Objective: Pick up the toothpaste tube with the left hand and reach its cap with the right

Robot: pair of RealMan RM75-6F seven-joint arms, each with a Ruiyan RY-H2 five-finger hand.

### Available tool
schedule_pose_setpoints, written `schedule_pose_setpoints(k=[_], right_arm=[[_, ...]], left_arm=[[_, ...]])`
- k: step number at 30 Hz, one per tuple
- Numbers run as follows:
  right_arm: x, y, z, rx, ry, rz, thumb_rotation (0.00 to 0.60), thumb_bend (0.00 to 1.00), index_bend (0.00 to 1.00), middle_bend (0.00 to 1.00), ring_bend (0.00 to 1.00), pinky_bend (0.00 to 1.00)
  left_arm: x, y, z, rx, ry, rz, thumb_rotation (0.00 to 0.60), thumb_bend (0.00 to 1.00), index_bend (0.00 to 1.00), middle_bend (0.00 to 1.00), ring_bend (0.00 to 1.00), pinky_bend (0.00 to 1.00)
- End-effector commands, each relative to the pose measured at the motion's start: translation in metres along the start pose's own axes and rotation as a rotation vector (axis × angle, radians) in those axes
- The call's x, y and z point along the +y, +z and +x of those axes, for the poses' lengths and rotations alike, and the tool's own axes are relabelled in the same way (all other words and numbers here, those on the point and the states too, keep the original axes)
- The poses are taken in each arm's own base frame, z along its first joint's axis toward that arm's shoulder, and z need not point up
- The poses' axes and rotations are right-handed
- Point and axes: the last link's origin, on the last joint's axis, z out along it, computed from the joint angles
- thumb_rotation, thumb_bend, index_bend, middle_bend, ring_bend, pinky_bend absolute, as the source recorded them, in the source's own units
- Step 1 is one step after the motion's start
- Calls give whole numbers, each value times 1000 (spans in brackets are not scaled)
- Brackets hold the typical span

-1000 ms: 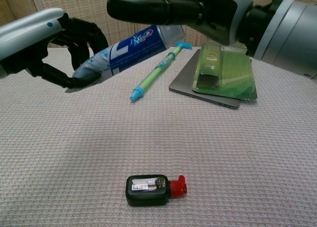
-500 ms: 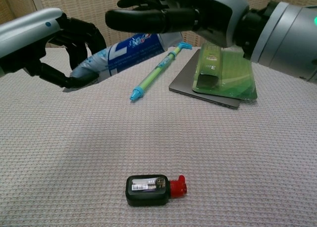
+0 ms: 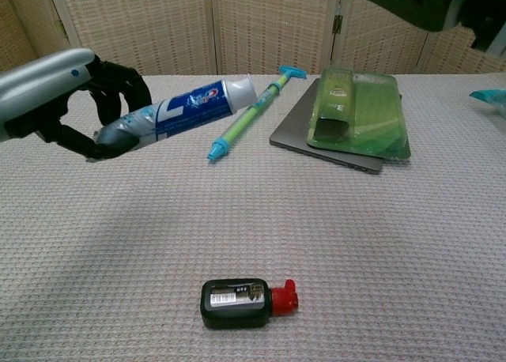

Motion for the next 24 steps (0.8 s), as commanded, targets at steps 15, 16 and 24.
schedule_pose_setpoints(k=[15,16,24], right_arm=[[35,-68,36,72,-155,-166,272,211,0,0,0,0],[37,-70,36,71,-157,-170,274,212,0,0,0,0],[46,-85,40,84,-165,-216,273,211,0,0,0,0]], left_arm=[[-67,-1,-46,-237,214,373,600,676,610,677,505,410],[-68,-1,-47,-248,218,390,600,670,598,666,495,409],[-66,-7,-50,-307,152,466,600,481,135,349,218,237]])
